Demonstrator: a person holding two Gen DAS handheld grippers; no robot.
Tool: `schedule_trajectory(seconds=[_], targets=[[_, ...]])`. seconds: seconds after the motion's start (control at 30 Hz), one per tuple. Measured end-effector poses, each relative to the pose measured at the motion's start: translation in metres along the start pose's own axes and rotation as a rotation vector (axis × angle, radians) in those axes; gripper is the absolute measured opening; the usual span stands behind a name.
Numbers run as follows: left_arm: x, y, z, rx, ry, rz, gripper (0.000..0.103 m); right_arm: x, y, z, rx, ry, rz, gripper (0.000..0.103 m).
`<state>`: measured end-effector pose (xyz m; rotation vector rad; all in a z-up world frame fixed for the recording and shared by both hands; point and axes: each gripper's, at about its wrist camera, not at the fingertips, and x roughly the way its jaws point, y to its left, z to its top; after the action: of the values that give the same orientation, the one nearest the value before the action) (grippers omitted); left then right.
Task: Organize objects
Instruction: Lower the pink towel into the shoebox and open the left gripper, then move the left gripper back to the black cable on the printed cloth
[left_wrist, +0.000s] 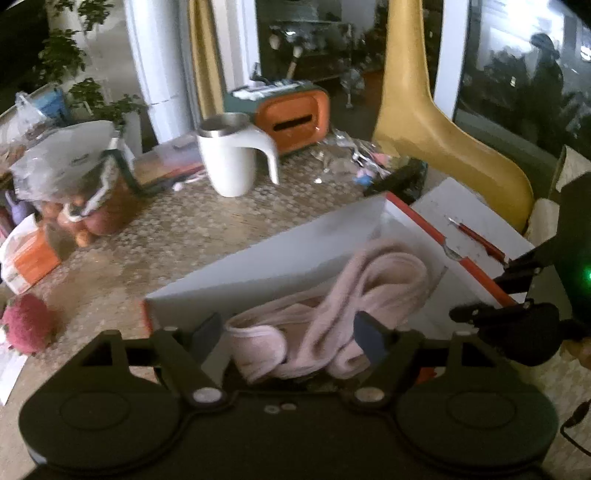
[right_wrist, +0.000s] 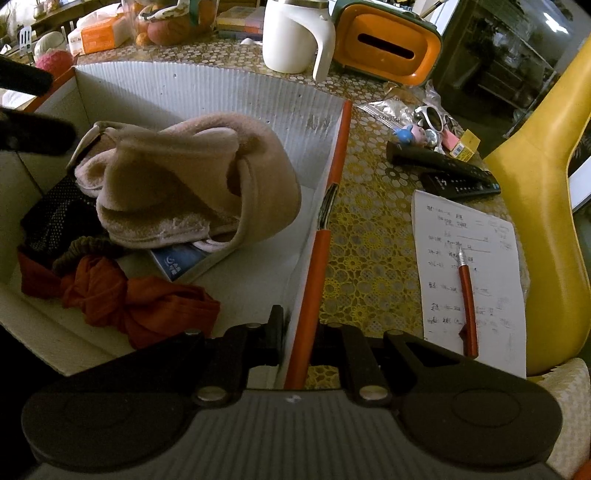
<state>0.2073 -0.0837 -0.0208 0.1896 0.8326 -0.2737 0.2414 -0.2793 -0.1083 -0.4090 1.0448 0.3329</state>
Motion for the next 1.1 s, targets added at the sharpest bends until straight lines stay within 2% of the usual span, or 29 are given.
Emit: schedule_trajectory(seconds=[0.4, 0.77, 1.1], targets=[[-0.042, 0.067, -0.015, -0.102, -0.051, 0.097, 0.087, 0.001, -0.001, 0.001, 0.010, 0.010, -0.003, 0.012], [-0.070, 0.125, -0.041, -0.178, -0.076, 0.217, 0.102, 0.001, 0.000, 0.003, 0.016, 0.021, -0.007, 0.012], [-0.064, 0.184, -0.074, -0.249, -0.019, 0.319, 0.102, 0.003, -0.001, 0.006, 0.027, 0.034, -0.017, 0.012]])
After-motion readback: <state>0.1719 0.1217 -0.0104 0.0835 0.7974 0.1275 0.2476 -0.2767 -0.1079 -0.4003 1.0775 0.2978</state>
